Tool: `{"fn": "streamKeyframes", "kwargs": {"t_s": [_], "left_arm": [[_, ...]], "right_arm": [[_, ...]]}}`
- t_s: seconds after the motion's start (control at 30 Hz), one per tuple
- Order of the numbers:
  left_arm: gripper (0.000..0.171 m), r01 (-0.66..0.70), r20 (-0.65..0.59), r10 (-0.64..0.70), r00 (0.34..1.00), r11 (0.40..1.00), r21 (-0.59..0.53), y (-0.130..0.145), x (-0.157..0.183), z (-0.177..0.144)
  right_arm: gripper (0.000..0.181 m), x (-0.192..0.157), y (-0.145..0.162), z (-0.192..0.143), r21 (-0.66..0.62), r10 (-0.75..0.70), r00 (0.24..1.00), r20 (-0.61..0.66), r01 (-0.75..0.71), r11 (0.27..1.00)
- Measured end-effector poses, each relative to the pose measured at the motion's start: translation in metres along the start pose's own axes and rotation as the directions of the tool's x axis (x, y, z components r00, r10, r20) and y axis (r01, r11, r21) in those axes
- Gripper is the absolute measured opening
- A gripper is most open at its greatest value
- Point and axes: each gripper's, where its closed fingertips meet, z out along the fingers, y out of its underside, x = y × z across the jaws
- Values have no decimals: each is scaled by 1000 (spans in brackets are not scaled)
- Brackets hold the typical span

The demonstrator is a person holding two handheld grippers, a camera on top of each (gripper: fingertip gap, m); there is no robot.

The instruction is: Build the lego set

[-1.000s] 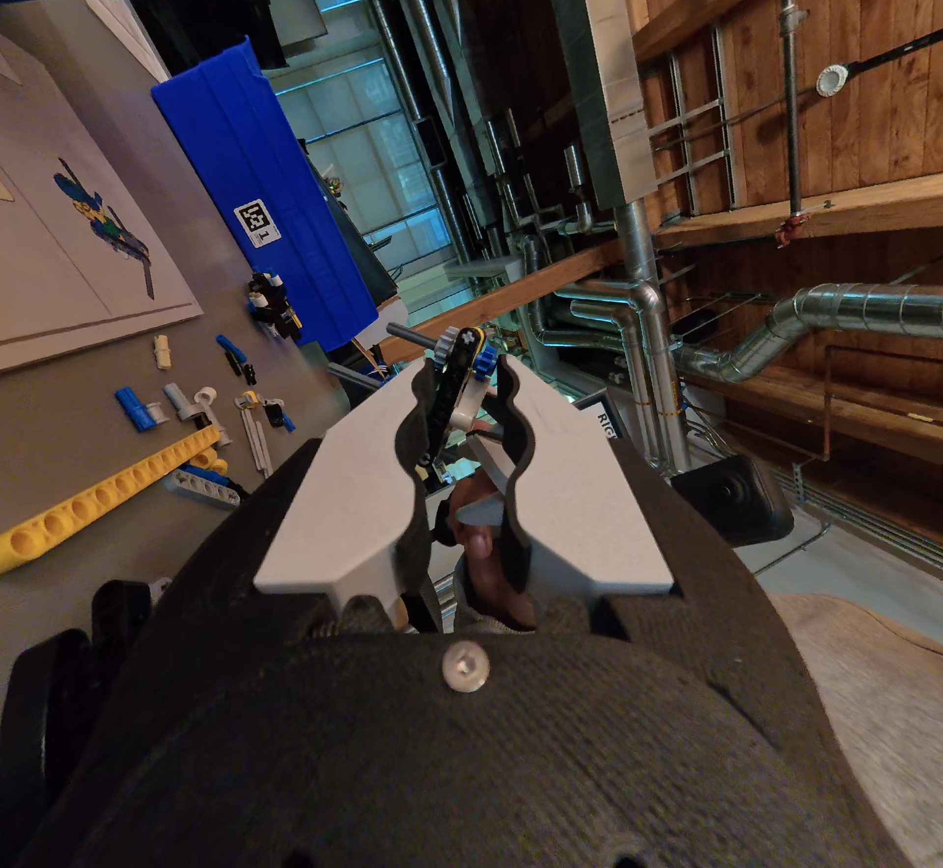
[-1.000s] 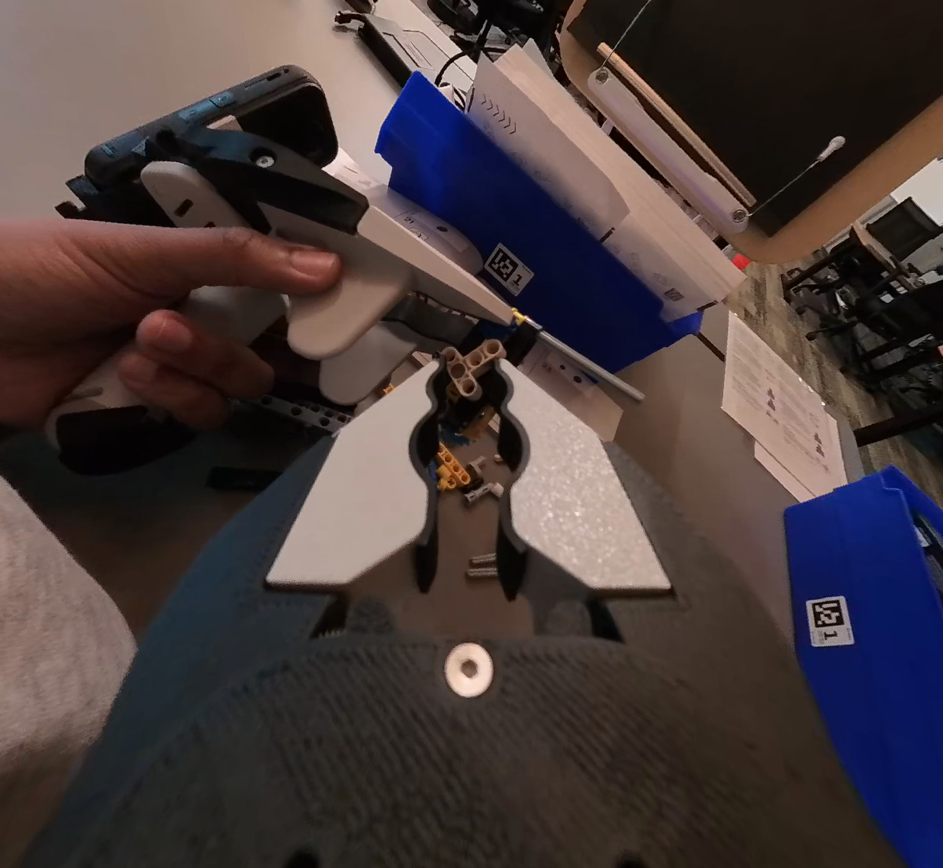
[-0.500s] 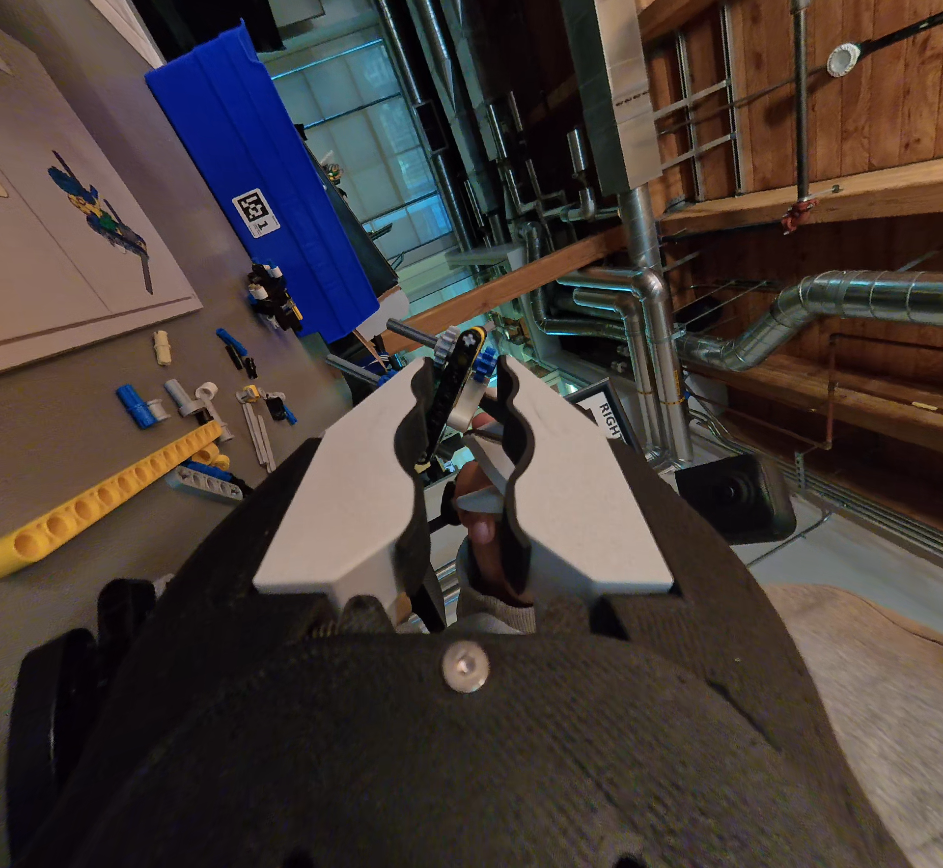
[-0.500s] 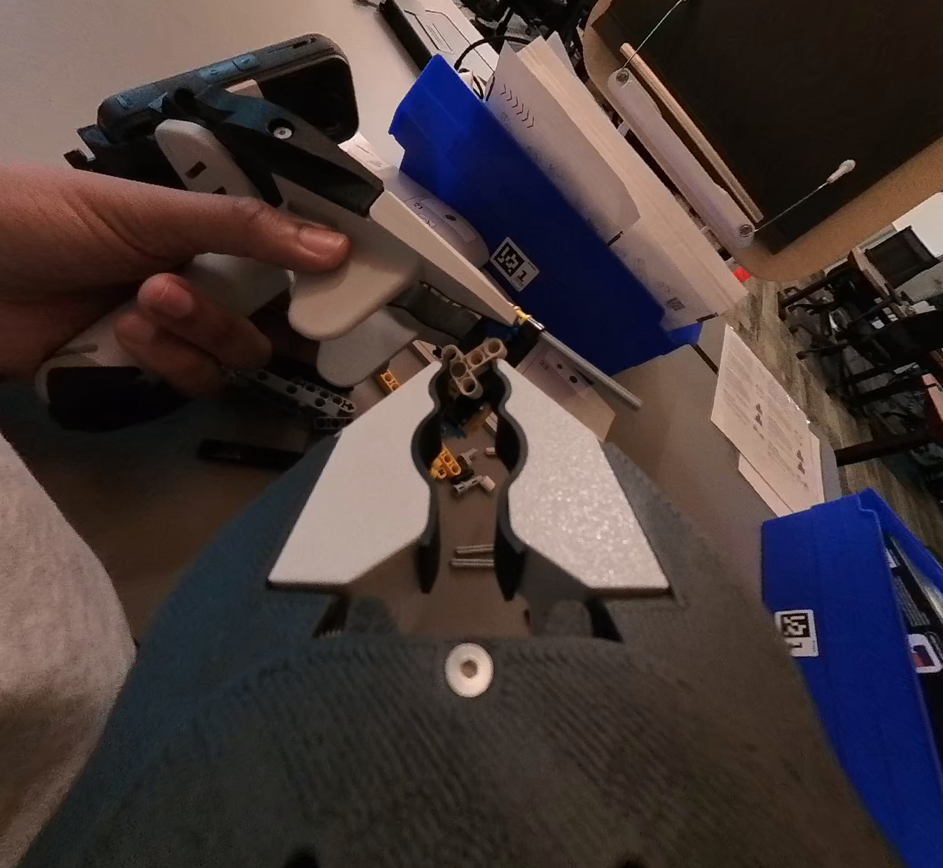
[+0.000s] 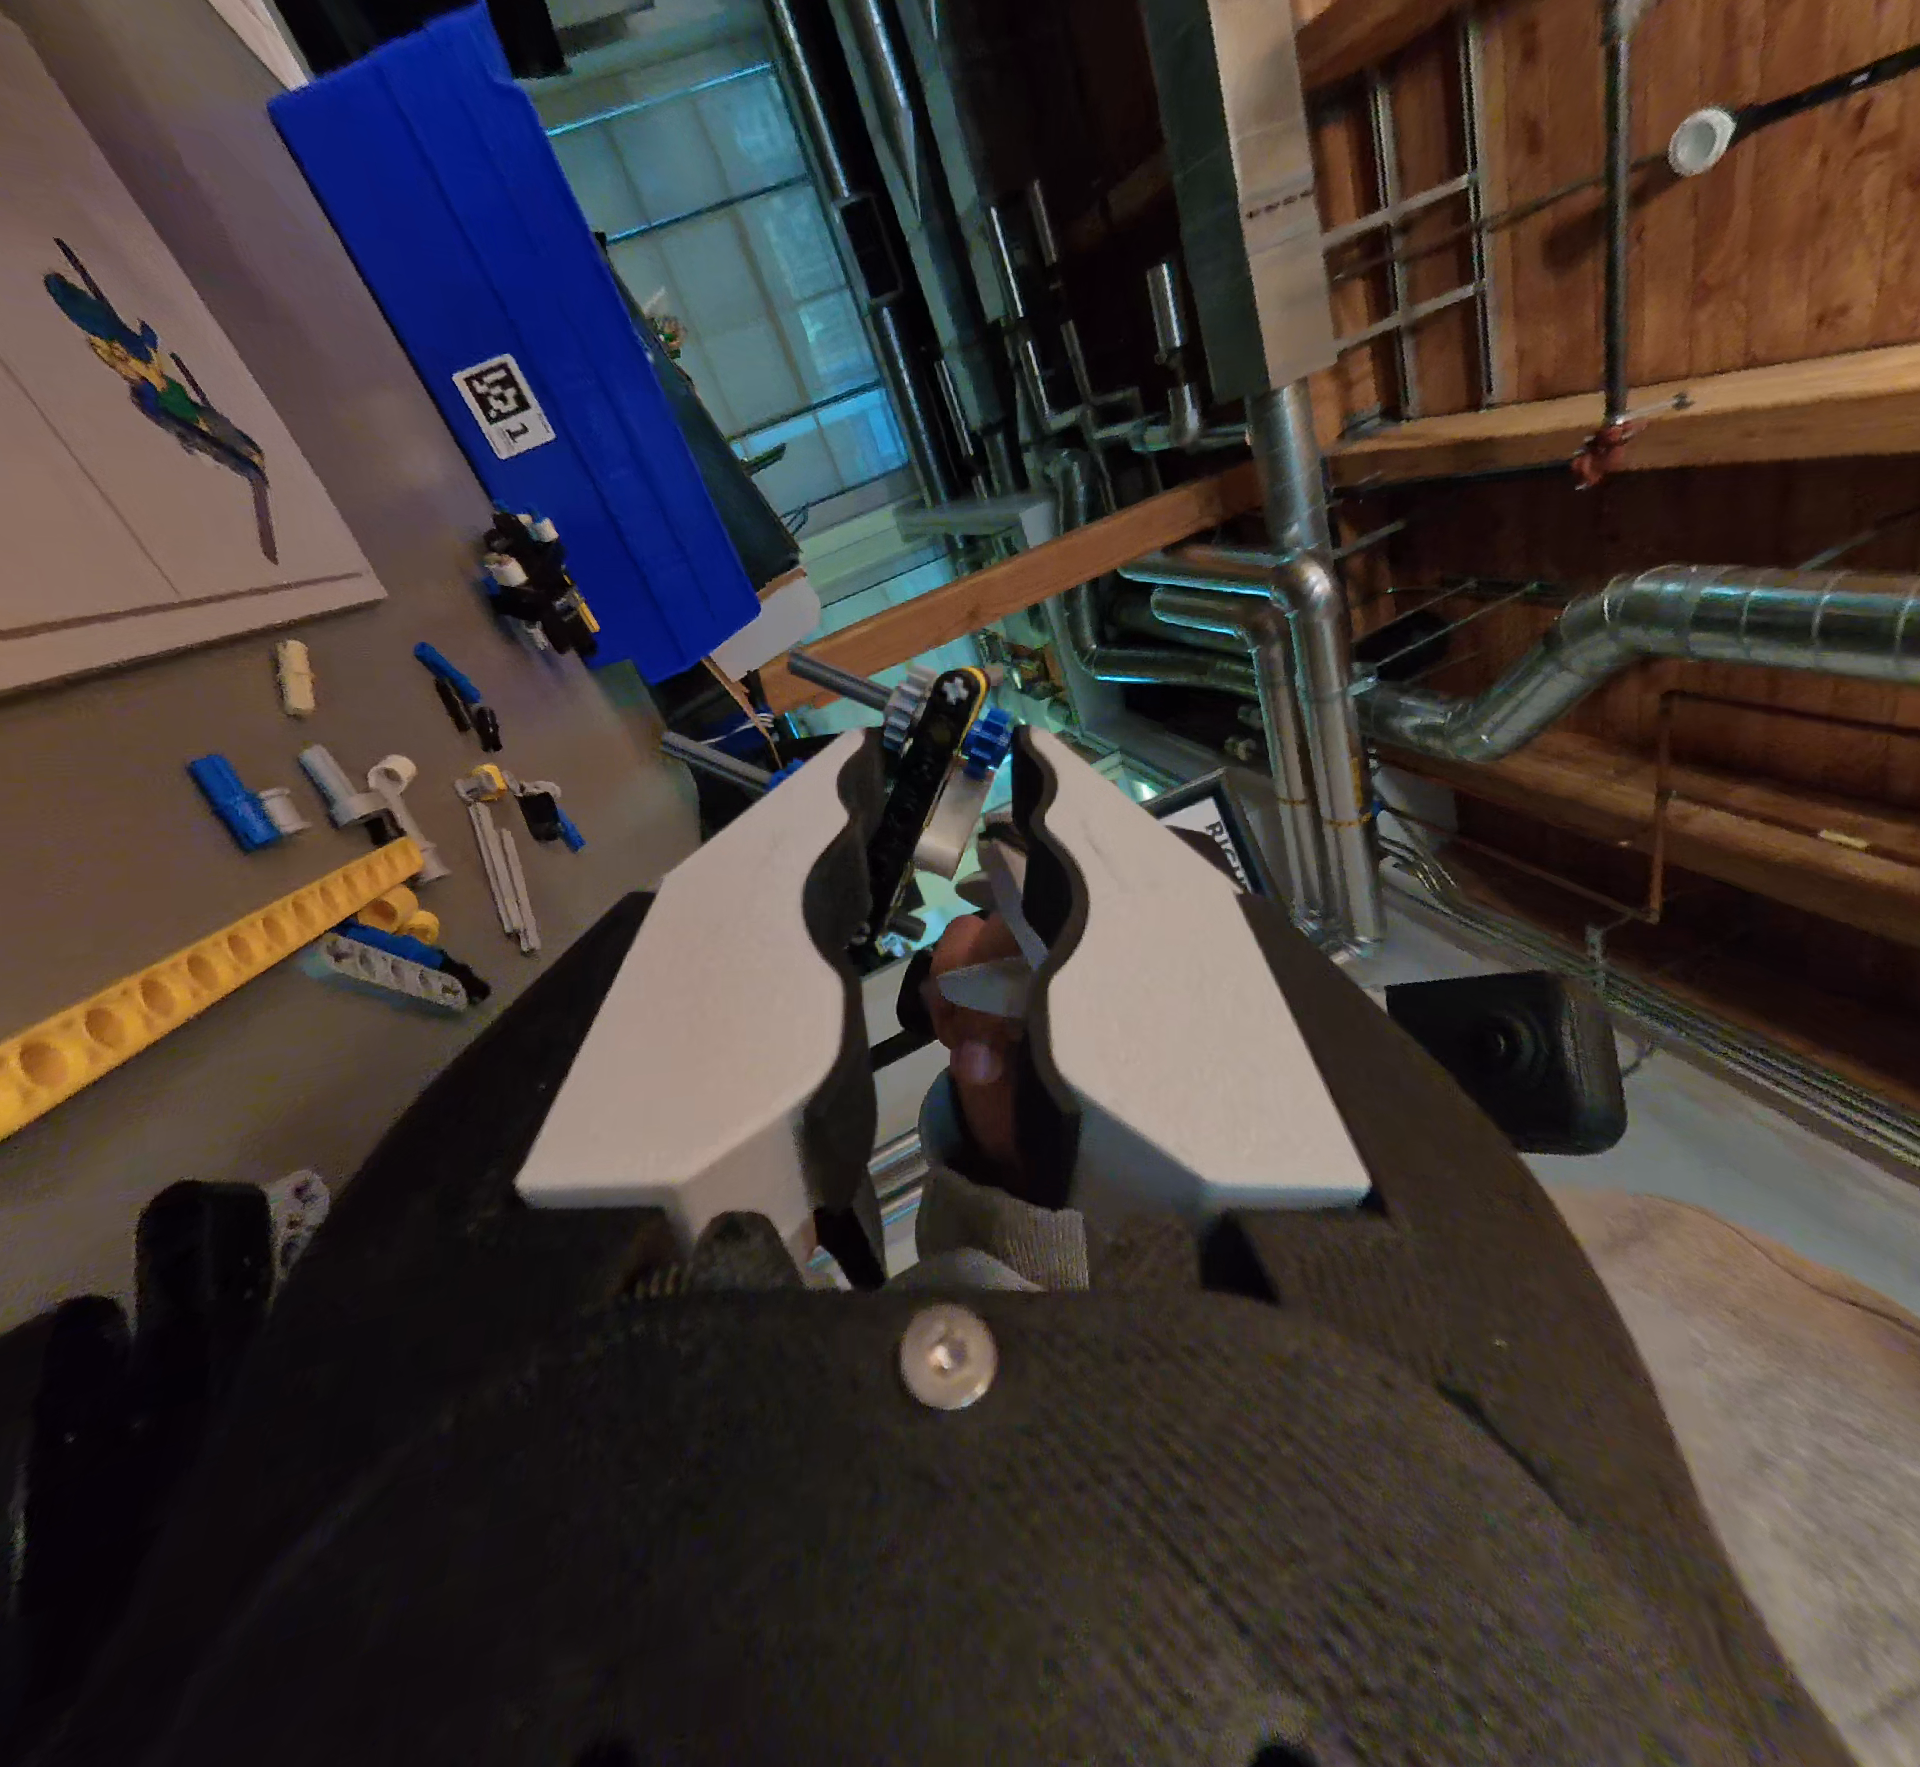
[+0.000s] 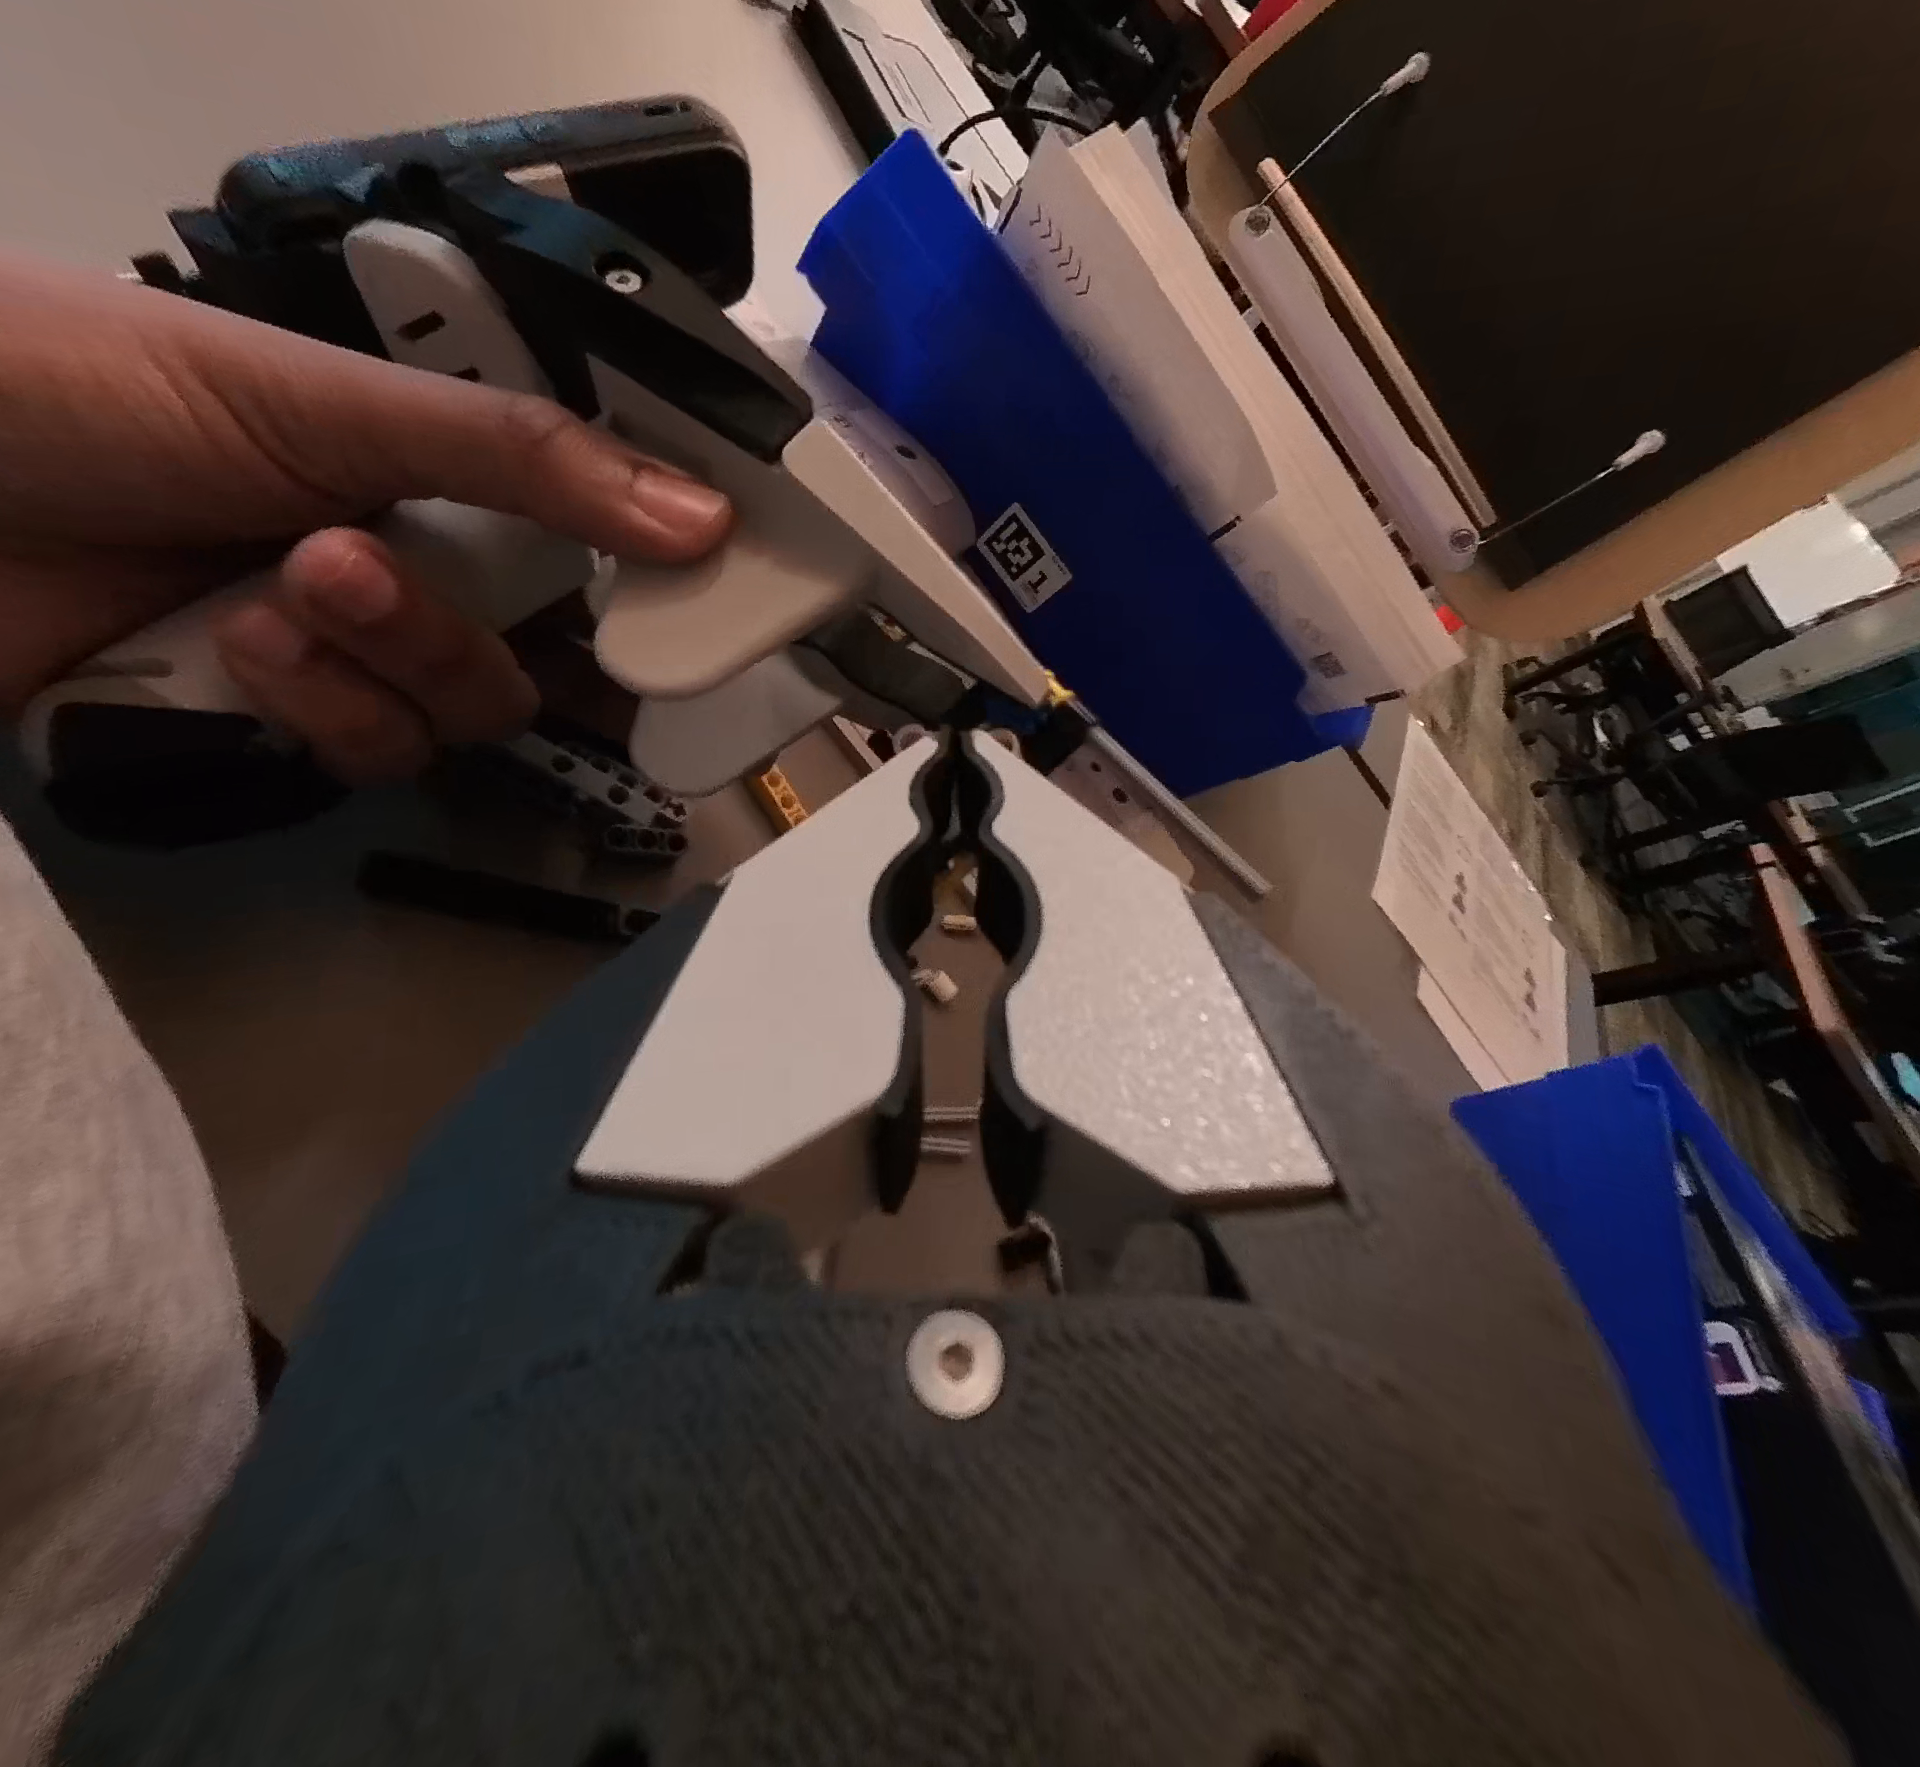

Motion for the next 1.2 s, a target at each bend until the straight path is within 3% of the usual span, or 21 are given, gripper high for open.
{"fn": "streamKeyframes", "kwargs": {"t_s": [0.27, 0.67, 0.9, 1.07, 1.2], "left_arm": [[21, -21, 8, 21, 1000, 1000, 11, -4, 1, -2], [21, -21, 1, 21, 1000, 1000, 8, -4, 2, -2], [21, -54, 6, 54, 998, 997, -48, 0, 4, -2], [21, -101, -10, 101, 995, 975, -200, 19, 8, 1], [21, -137, -26, 136, 990, 943, -303, 36, 10, 4]], "right_arm": [[11, 8, -3, -6, 60, 182, 983, 32, -183, 981], [21, 2, 1, 0, 34, 187, 981, 56, -189, 981], [24, 41, 3, -24, 103, 152, 988, 7, -151, 983], [24, 51, 2, -44, 79, -25, 978, 206, 9, 997], [22, 40, -3, -50, 44, 9, 884, 468, -33, 998]]}}
